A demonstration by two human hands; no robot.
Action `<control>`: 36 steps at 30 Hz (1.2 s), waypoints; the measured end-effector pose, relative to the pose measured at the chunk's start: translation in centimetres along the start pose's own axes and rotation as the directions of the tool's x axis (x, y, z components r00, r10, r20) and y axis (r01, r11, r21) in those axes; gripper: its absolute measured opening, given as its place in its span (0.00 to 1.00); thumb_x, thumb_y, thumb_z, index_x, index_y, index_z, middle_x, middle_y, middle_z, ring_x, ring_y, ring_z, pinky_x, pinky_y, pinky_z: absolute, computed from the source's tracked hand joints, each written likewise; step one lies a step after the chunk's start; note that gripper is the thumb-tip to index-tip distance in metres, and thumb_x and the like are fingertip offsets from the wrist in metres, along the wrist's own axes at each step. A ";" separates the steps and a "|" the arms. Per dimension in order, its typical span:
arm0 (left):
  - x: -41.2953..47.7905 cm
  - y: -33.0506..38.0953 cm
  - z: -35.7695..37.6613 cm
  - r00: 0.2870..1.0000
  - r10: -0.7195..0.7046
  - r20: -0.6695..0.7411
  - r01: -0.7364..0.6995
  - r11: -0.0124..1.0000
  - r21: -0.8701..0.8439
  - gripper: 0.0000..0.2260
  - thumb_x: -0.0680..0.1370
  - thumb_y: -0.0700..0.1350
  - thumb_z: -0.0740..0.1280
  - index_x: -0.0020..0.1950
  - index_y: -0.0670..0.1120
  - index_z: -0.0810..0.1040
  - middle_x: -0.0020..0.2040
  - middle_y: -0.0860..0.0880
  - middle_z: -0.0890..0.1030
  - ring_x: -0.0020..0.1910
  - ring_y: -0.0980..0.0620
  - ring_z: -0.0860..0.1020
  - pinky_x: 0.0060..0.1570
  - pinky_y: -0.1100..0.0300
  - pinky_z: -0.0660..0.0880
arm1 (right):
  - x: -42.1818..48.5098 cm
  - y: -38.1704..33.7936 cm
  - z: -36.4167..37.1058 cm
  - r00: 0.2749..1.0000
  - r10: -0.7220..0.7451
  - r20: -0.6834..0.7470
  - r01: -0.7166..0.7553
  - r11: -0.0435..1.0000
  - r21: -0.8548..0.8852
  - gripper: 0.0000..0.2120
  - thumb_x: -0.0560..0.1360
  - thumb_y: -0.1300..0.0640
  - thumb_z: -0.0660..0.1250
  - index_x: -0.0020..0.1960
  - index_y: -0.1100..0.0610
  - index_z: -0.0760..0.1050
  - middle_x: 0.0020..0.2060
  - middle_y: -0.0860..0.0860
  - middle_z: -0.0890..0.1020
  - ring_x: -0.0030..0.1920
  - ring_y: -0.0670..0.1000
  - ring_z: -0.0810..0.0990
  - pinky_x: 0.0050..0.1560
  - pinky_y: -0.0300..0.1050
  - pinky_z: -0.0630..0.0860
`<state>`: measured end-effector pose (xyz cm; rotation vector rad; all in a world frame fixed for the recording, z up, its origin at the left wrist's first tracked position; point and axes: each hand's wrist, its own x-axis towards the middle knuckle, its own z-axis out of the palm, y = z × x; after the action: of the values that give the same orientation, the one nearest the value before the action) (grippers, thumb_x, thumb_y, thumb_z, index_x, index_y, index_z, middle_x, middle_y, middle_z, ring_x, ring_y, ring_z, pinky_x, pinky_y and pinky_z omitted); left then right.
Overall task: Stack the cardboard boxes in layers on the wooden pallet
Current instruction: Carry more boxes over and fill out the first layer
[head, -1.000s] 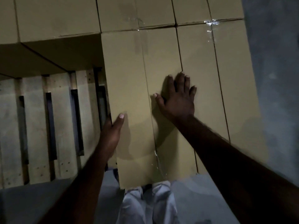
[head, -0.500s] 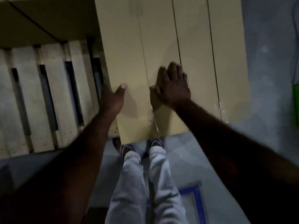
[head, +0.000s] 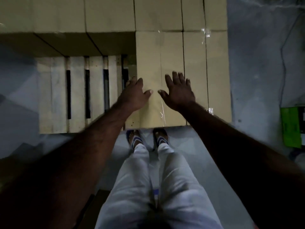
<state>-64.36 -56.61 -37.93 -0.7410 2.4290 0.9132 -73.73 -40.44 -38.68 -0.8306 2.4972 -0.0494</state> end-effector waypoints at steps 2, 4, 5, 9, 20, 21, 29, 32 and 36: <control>-3.7 0.0 -2.7 0.999 -0.018 -0.049 0.017 1.000 -0.013 0.33 0.82 0.60 0.59 0.81 0.44 0.53 0.82 0.43 0.49 0.80 0.42 0.51 0.76 0.47 0.56 | -1.9 -2.4 -2.6 0.998 -0.051 -0.032 0.052 0.999 0.015 0.35 0.82 0.36 0.52 0.82 0.54 0.50 0.81 0.59 0.51 0.80 0.61 0.46 0.78 0.62 0.48; -7.3 -0.3 -4.9 0.991 -0.069 -0.111 0.064 0.997 -0.044 0.33 0.82 0.60 0.59 0.81 0.43 0.54 0.82 0.42 0.50 0.80 0.42 0.51 0.76 0.47 0.56 | -3.7 -5.0 -5.1 0.992 -0.117 -0.055 0.118 0.993 0.016 0.35 0.82 0.37 0.52 0.81 0.55 0.51 0.80 0.60 0.53 0.80 0.61 0.48 0.77 0.63 0.50; -8.8 -0.5 -5.7 0.986 -0.095 -0.135 0.088 0.994 -0.061 0.34 0.82 0.60 0.59 0.80 0.43 0.55 0.81 0.42 0.51 0.80 0.42 0.51 0.76 0.47 0.57 | -4.3 -6.3 -6.0 0.987 -0.150 -0.060 0.151 0.988 0.015 0.35 0.82 0.37 0.53 0.81 0.55 0.51 0.80 0.60 0.53 0.80 0.61 0.49 0.77 0.63 0.51; -15.5 -2.1 -8.7 0.928 -0.259 -0.267 0.216 0.960 -0.179 0.34 0.82 0.61 0.59 0.81 0.44 0.55 0.81 0.43 0.51 0.80 0.44 0.51 0.75 0.49 0.56 | -6.7 -12.6 -9.7 0.935 -0.350 -0.059 0.351 0.936 0.008 0.35 0.81 0.37 0.53 0.81 0.55 0.53 0.80 0.59 0.55 0.80 0.60 0.51 0.77 0.62 0.52; -35.9 -7.9 -8.9 0.489 -0.710 -0.508 0.482 0.705 -0.520 0.29 0.80 0.59 0.63 0.74 0.42 0.66 0.75 0.40 0.65 0.74 0.39 0.63 0.68 0.46 0.66 | -15.4 -30.1 -12.1 0.525 -0.845 0.103 0.850 0.514 -0.119 0.35 0.81 0.36 0.53 0.81 0.53 0.53 0.80 0.58 0.54 0.80 0.60 0.50 0.76 0.63 0.51; -37.9 -8.4 -8.6 0.444 -0.741 -0.504 0.479 0.672 -0.565 0.30 0.80 0.60 0.63 0.75 0.43 0.64 0.76 0.40 0.64 0.75 0.39 0.62 0.70 0.45 0.65 | -16.7 -31.6 -12.0 0.479 -0.870 0.118 0.876 0.466 -0.123 0.35 0.81 0.36 0.53 0.81 0.53 0.53 0.80 0.58 0.55 0.80 0.60 0.50 0.76 0.64 0.51; -53.6 -11.3 -6.2 0.084 -0.887 -0.455 0.387 0.450 -0.805 0.31 0.78 0.65 0.58 0.76 0.49 0.66 0.76 0.42 0.65 0.76 0.39 0.61 0.74 0.41 0.61 | -27.6 -42.4 -9.9 0.114 -0.972 0.206 0.987 0.087 -0.135 0.33 0.81 0.35 0.53 0.80 0.52 0.55 0.78 0.57 0.59 0.78 0.59 0.54 0.74 0.65 0.54; -58.4 -12.8 -4.6 -0.044 -0.917 -0.397 0.328 0.362 -0.873 0.30 0.76 0.67 0.58 0.71 0.50 0.71 0.72 0.43 0.71 0.72 0.40 0.68 0.69 0.41 0.66 | -31.8 -46.1 -8.6 0.003 -0.972 0.237 0.992 -0.028 -0.127 0.33 0.81 0.36 0.53 0.80 0.52 0.55 0.78 0.56 0.59 0.78 0.59 0.54 0.74 0.64 0.55; -63.2 -16.1 -3.0 -0.193 -0.925 -0.327 0.336 0.251 -0.908 0.27 0.79 0.63 0.63 0.72 0.50 0.68 0.72 0.43 0.70 0.69 0.41 0.69 0.64 0.44 0.68 | -36.7 -51.5 -5.9 -0.099 -0.955 0.279 0.987 -0.130 -0.093 0.34 0.80 0.34 0.53 0.80 0.52 0.55 0.78 0.56 0.59 0.78 0.59 0.55 0.74 0.65 0.56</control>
<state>-7.02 -48.42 -7.75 -3.2745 1.4495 0.6044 -22.94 -62.09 -7.29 -2.6075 1.0411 -0.1554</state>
